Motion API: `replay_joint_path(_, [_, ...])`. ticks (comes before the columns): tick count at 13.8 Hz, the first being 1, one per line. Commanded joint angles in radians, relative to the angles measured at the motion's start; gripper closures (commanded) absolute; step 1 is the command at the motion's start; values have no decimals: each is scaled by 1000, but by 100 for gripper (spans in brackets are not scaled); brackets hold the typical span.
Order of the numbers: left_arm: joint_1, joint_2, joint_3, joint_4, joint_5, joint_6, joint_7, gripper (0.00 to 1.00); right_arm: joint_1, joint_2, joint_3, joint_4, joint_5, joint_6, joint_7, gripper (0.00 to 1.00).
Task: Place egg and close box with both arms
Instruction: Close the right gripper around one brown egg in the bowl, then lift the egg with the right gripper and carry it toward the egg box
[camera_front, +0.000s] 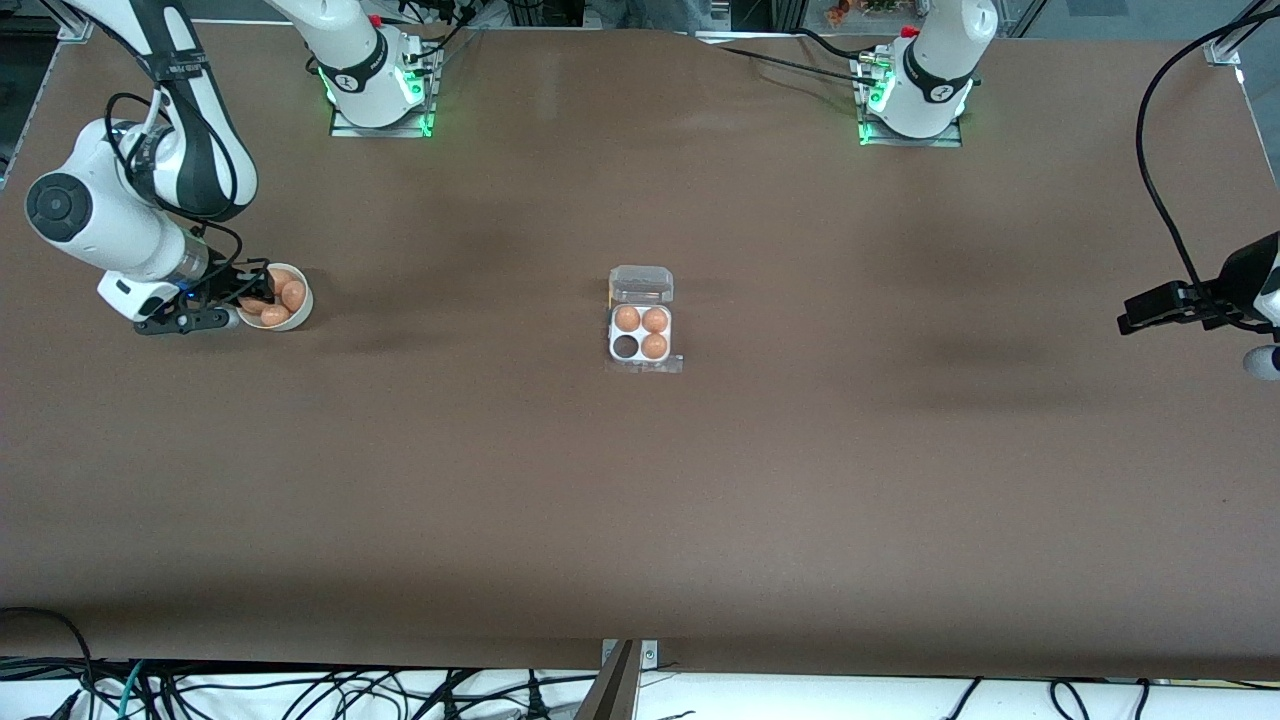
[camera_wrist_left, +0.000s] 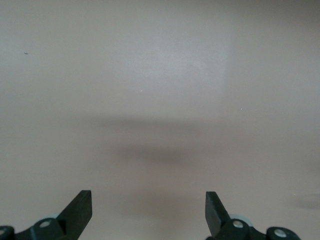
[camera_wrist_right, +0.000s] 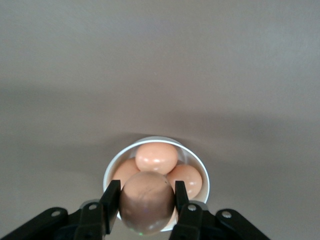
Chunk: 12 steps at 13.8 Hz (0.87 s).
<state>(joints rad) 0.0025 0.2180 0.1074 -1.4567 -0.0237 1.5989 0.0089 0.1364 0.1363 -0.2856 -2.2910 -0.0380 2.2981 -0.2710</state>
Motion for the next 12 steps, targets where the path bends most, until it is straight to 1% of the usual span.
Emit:
replay_joint_path(1, [4, 1, 0, 12, -13, -11, -1, 0, 51, 20, -1, 115, 4, -124, 48, 73])
replay_joint_path(4, [5, 1, 0, 12, -13, -11, -1, 0, 136, 77, 0, 257, 7, -236, 162, 73])
replay_joint_path(6, [5, 1, 0, 13, -13, -11, -1, 0, 208, 129, 0, 347, 65, -284, 235, 73])
replay_joint_path(8, [4, 0, 0, 13, -13, -11, -1, 0, 280, 195, 0, 457, 128, -344, 359, 73])
replay_joint_path(11, [4, 0, 0, 13, -13, -11, -1, 0, 409, 314, 0, 635, 170, -391, 569, 73])
replay_joint_path(12, [4, 1, 0, 13, -13, -11, -3, 0, 442, 345, 0, 672, 188, -397, 634, 73])
